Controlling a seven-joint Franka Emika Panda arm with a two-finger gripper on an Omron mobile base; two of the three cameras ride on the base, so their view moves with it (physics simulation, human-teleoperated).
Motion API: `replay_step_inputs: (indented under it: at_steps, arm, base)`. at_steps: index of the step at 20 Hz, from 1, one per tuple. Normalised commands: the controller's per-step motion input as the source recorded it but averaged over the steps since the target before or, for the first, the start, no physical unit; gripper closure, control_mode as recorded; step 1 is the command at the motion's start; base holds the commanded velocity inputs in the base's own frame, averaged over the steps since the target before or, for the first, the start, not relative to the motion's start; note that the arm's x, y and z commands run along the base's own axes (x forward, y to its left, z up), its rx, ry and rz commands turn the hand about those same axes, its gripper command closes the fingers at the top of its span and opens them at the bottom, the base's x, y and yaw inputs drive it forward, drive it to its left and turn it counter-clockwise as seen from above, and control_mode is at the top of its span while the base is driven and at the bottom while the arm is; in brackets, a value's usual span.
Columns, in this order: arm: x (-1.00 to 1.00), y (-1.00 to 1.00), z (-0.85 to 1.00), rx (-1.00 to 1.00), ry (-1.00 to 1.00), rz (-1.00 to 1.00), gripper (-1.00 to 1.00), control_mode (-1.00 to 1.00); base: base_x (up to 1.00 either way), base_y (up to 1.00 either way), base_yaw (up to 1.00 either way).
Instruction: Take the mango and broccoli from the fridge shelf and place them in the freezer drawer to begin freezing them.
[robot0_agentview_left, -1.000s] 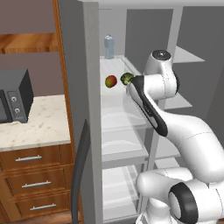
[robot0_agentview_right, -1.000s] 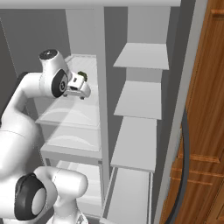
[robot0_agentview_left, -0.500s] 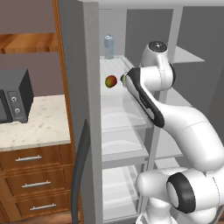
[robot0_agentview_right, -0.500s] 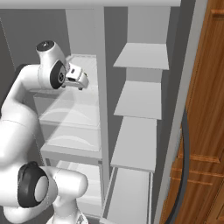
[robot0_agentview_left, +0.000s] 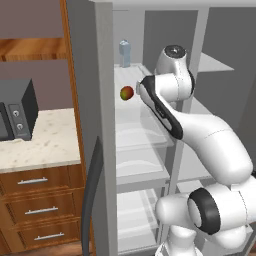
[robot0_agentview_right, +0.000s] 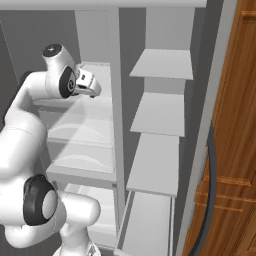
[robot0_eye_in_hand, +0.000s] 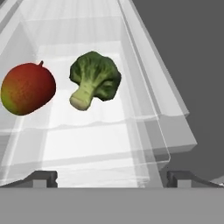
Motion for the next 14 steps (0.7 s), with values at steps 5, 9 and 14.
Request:
replay_step_inputs:
  at_steps: [5, 9, 14]
  arm:
    - [0.43, 0.11, 0.07, 0.0, 0.0, 0.0, -1.0, -1.0]
    - [0.53, 0.05, 0.01, 0.0, 0.0, 0.0, -1.0, -1.0]
    - [0.51, 0.0, -0.06, 0.01, 0.0, 0.0, -1.0, -1.0]
  base:
    - [0.0, 0.0, 0.0]
    - [0.0, 0.0, 0.0]
    - [0.0, 0.0, 0.0]
